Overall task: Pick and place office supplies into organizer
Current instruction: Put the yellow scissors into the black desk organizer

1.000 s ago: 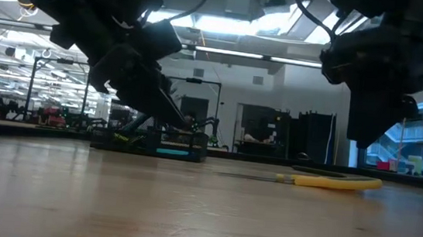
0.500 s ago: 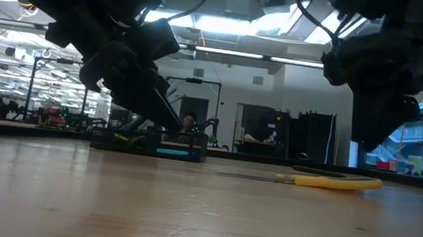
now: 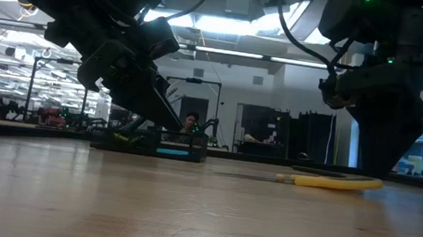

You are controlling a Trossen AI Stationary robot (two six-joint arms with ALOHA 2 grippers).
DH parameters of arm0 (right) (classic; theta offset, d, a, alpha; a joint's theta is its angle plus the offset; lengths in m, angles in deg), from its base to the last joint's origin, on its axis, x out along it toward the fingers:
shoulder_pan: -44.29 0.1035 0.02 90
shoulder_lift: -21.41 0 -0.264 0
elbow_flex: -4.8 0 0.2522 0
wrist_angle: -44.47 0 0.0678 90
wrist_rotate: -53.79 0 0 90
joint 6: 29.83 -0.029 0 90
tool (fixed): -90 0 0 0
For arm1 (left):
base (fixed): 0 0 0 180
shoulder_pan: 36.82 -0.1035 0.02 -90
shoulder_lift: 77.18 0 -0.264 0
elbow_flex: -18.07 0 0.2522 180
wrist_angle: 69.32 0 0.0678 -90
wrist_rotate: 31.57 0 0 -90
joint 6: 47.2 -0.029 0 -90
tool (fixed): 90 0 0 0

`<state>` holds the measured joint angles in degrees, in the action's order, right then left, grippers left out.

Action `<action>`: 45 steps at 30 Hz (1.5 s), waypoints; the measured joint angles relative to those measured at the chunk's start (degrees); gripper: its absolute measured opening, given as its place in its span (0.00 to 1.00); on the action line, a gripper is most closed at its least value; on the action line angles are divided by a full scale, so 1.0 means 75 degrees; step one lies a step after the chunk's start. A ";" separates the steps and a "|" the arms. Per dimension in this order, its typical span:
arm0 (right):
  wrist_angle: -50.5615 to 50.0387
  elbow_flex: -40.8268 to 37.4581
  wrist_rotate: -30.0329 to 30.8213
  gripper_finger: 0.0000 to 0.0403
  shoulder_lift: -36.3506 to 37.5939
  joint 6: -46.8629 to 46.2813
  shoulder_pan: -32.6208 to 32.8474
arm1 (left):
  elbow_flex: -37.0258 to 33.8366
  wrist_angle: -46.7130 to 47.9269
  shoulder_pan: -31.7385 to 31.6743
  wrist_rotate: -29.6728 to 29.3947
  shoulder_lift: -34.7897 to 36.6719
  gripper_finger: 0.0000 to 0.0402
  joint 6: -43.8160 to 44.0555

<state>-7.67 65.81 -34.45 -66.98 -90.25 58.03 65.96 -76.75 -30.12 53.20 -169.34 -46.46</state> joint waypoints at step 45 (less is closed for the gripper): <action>-0.0255 0.0280 0.0139 0.13 -0.0880 0.0026 -0.0009 | 0.0000 0.0036 -0.0003 -0.0006 0.0000 0.25 -0.0088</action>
<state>-9.58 67.91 -33.41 -73.58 -90.06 57.96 65.96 -76.48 -30.15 53.15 -169.34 -47.12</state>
